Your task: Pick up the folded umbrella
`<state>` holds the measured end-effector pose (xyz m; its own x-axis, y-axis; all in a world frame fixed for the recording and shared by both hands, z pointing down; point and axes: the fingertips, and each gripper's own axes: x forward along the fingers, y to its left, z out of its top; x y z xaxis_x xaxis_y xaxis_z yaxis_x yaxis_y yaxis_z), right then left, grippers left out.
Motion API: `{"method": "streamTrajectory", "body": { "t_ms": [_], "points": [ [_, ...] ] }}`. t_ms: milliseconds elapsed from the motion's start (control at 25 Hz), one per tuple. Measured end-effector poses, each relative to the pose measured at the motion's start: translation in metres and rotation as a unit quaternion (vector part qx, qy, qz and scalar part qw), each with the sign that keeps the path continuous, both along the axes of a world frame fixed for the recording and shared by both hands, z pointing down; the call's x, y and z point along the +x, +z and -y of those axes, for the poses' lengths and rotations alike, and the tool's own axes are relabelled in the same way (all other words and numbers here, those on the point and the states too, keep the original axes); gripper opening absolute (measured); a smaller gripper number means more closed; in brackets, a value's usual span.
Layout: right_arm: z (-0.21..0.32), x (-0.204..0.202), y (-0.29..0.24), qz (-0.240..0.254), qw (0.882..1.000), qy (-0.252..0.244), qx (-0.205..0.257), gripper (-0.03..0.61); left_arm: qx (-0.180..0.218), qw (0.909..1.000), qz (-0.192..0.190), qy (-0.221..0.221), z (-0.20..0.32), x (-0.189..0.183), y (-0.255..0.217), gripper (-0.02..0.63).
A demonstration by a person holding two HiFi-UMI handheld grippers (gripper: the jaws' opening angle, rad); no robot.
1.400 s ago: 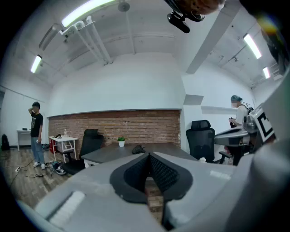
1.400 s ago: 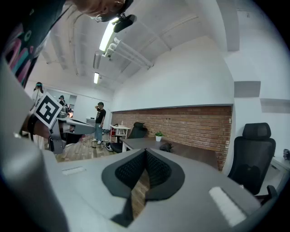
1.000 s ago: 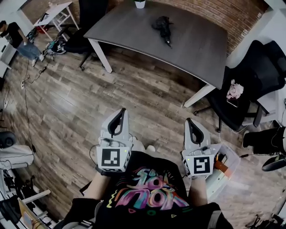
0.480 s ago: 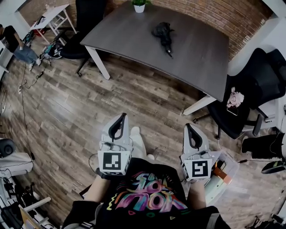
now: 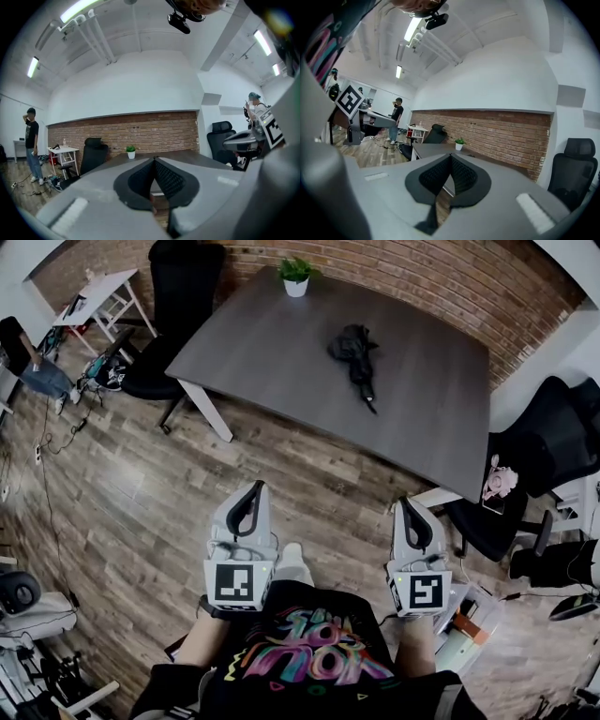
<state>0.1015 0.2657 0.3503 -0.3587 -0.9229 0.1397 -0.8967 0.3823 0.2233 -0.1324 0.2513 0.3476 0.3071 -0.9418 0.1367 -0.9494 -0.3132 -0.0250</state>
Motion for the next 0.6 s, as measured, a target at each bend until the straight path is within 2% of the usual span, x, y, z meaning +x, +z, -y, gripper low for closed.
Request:
{"method": "streamTrajectory", "body": {
  "t_ms": [160, 280, 480, 600],
  "points": [
    [0.035, -0.017, 0.002, 0.0, 1.0, 0.01, -0.004, 0.002, 0.007, 0.9997, 0.019, 0.015, 0.035, -0.019, 0.005, 0.0],
    [0.054, -0.025, 0.0, 0.0, 1.0, 0.016, -0.004, 0.002, 0.003, 0.9999, 0.0, 0.015, 0.056, -0.031, 0.006, 0.002],
    [0.075, -0.03, 0.0, 0.01, 0.999, 0.034, -0.003, 0.002, 0.006, 0.9997, 0.004, 0.025, 0.08, -0.037, 0.012, 0.002],
    [0.082, -0.032, 0.007, 0.016, 0.999, 0.038, -0.015, 0.002, -0.007, 0.9996, -0.005, 0.028, 0.09, -0.037, 0.019, 0.0]
  ]
}}
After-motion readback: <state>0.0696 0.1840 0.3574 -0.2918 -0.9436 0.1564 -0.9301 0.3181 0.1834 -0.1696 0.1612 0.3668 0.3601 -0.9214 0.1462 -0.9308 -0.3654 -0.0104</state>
